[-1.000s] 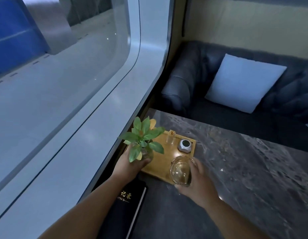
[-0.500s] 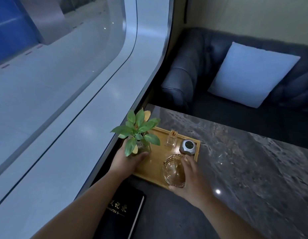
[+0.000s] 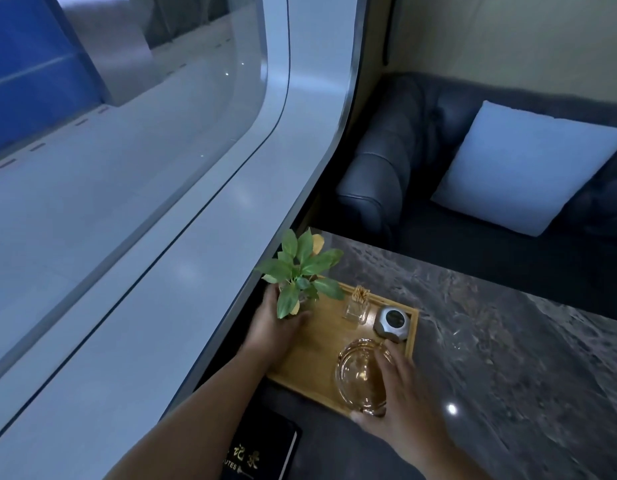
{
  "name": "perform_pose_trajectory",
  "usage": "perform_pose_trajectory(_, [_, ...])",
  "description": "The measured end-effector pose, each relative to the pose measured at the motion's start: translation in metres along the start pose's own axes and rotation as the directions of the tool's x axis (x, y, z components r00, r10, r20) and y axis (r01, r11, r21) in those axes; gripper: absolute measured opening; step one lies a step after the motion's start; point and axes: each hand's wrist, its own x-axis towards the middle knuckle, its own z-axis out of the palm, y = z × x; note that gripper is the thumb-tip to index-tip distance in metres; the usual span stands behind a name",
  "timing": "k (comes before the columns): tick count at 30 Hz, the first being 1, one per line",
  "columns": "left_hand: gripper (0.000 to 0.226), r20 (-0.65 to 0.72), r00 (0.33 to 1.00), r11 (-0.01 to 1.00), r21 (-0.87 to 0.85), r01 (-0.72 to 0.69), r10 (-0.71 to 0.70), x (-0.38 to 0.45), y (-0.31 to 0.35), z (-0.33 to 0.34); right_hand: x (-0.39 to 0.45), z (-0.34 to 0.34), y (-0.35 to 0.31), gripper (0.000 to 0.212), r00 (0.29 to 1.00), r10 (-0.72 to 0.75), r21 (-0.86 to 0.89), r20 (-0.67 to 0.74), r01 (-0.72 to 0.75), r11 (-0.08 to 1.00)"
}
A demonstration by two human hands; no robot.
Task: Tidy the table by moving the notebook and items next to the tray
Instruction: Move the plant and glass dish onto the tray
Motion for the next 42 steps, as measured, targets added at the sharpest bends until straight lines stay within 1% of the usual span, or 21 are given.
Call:
perform_pose_trajectory(2, [0.068,-0.029,0.999,0.999,-0.028,0.018,-0.019,0.003,-0.001,0.008,0.000,0.000,0.000,0.111,1.000,0.007,0.014,0.000,-0.007,1.000])
perform_pose_trajectory(4, [0.066,-0.091,0.995,0.998,-0.066,0.023,-0.029,0.004,-0.003,0.016,0.000,0.000,-0.001,0.111,1.000,0.013,0.030,-0.002,-0.013,0.999])
perform_pose_trajectory(8, [0.067,-0.197,0.979,0.996,-0.079,0.033,-0.049,0.005,-0.005,0.028,0.002,0.000,-0.002,0.111,0.999,0.025,0.065,-0.020,-0.024,0.998])
perform_pose_trajectory(13, [0.070,-0.220,0.972,0.994,-0.092,0.066,-0.085,0.006,-0.004,0.033,0.002,-0.001,-0.003,0.111,1.000,0.021,0.086,-0.020,-0.019,0.996])
perform_pose_trajectory(18, [0.067,-0.319,0.942,0.995,-0.027,0.099,-0.103,0.000,-0.006,0.037,0.002,-0.002,-0.002,0.110,1.000,0.004,0.091,-0.013,-0.002,0.996])
perform_pose_trajectory(20, [0.064,-0.339,0.932,0.992,-0.026,0.125,-0.126,0.003,-0.004,0.038,0.001,-0.001,-0.001,0.109,1.000,0.007,0.112,-0.029,-0.003,0.994])
perform_pose_trajectory(22, [0.063,-0.356,0.921,0.988,-0.037,0.153,-0.156,0.007,-0.001,0.039,0.001,-0.001,-0.002,0.110,1.000,0.013,0.094,-0.003,-0.013,0.995])
perform_pose_trajectory(25, [0.063,-0.374,0.912,0.985,-0.031,0.169,-0.168,0.012,0.001,0.041,0.001,0.000,-0.001,0.110,1.000,0.022,0.082,0.009,-0.023,0.996])
perform_pose_trajectory(32, [0.065,-0.382,0.907,0.982,-0.016,0.187,-0.179,0.020,0.005,0.046,0.002,0.004,0.003,0.108,0.999,0.020,0.128,-0.037,-0.015,0.992])
perform_pose_trajectory(36, [0.067,-0.387,0.907,0.983,0.004,0.184,-0.168,0.020,0.003,0.047,0.003,0.008,0.005,0.110,1.000,0.021,0.133,-0.012,-0.019,0.991])
perform_pose_trajectory(39, [0.067,-0.379,0.910,0.983,0.009,0.185,-0.167,0.020,0.002,0.045,0.003,0.008,0.006,0.112,0.999,0.028,0.102,0.025,-0.031,0.994])
perform_pose_trajectory(42, [0.069,-0.351,0.919,0.980,0.015,0.198,-0.180,0.019,0.000,0.042,0.002,0.008,0.006,0.113,0.999,0.029,0.101,0.018,-0.031,0.994])
